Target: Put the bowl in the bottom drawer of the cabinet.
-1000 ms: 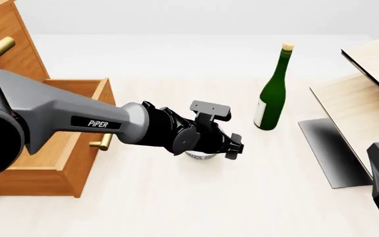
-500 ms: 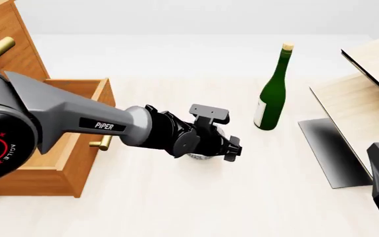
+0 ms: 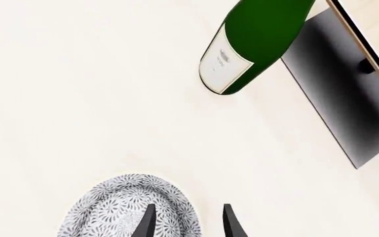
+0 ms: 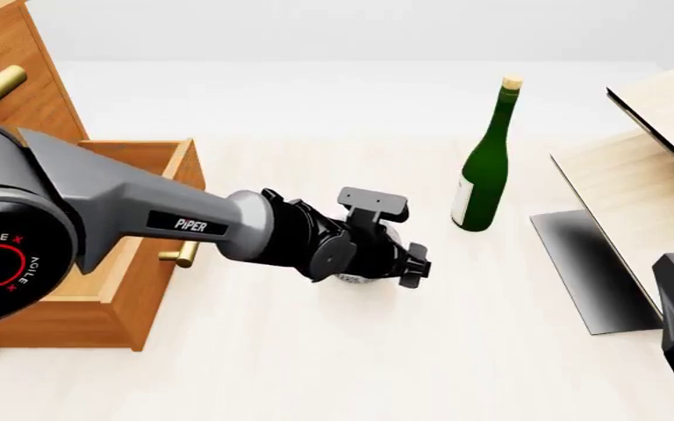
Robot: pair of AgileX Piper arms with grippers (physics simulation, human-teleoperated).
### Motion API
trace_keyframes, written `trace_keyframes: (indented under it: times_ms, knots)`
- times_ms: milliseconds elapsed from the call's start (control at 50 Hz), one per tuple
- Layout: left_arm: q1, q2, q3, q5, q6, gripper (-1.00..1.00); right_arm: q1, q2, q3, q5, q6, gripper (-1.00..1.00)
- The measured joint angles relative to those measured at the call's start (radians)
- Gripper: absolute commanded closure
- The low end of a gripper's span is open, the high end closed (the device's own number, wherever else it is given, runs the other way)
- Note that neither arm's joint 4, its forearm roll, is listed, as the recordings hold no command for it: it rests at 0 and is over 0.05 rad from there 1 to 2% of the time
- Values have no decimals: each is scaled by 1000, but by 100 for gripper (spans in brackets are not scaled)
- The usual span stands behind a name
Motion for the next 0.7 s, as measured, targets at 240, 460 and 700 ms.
trace_keyframes:
  times_ms: [240, 460, 700]
  knots:
    - [-1, -21, -7, -4, 2, 100, 0, 0, 0, 0, 0, -100]
    - [-1, -28, -3, -13, 7, 100, 0, 0, 0, 0, 0, -100]
    - [12, -70, 3, -7, 28, 100, 0, 0, 0, 0, 0, -100]
